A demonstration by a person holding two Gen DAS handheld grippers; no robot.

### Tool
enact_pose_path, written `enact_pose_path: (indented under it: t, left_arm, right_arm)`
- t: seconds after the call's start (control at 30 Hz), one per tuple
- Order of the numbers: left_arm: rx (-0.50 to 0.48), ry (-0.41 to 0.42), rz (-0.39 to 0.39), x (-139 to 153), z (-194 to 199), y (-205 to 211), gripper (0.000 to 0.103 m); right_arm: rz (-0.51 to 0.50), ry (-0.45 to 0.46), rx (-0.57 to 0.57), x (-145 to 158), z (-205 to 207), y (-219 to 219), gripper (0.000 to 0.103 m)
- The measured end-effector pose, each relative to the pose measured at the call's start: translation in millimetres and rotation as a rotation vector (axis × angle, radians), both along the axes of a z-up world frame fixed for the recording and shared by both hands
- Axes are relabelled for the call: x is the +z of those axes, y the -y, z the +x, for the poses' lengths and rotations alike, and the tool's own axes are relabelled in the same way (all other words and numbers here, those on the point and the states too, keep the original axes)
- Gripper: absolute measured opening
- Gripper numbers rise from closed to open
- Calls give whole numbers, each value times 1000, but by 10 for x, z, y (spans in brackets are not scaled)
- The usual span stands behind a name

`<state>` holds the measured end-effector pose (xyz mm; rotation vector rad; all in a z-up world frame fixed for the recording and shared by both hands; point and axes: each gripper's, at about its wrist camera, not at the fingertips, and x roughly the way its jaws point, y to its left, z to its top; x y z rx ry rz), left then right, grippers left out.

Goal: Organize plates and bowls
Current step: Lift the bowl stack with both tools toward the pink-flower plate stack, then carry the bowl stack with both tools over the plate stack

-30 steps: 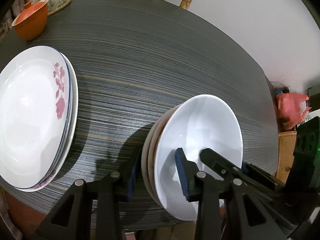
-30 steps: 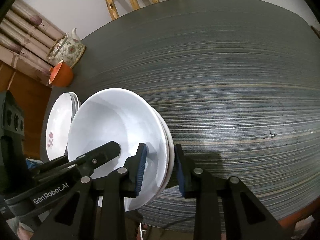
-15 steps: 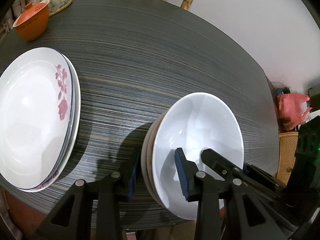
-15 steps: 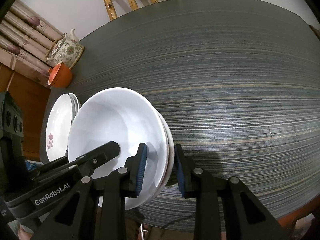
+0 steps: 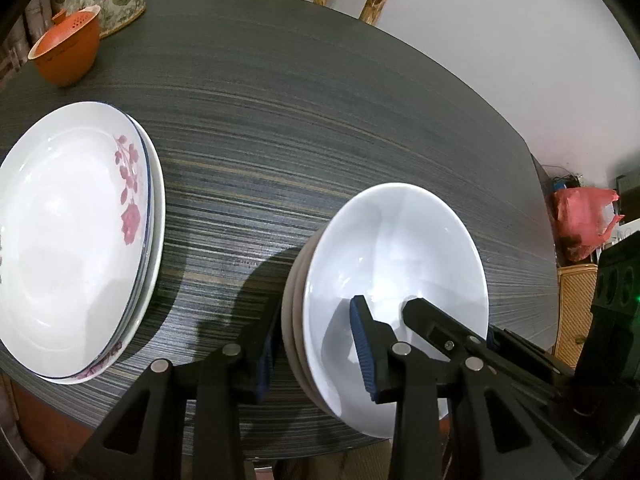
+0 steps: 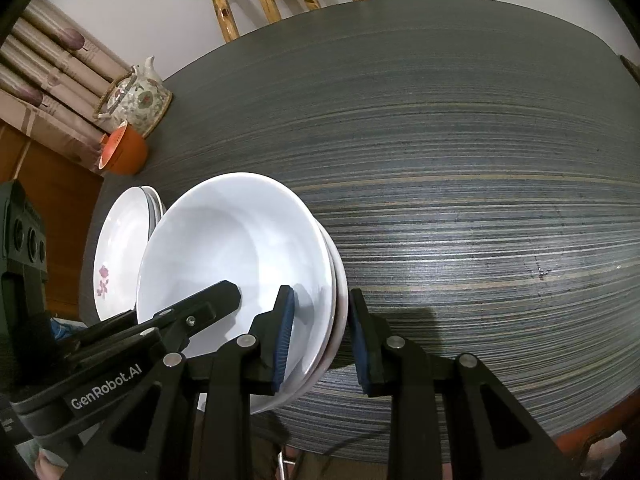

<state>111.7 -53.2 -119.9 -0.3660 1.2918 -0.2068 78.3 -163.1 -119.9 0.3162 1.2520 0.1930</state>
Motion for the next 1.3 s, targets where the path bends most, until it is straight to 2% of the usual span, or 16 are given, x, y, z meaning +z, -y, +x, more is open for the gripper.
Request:
enact_pose_path:
  t: [0.47,0.9,1.3]
  left_arm:
    - [1,37,-1,89,-20,-87,34]
    - [20,68,6,285,-60,-342,34]
    - [82,98,16,507,-84,-971,34]
  right_arm:
    - [-4,36,16,167,23,-2,25]
    - [-3,56,45,372,81,-87,25]
    - [-3,81,112,593,227,-487,25]
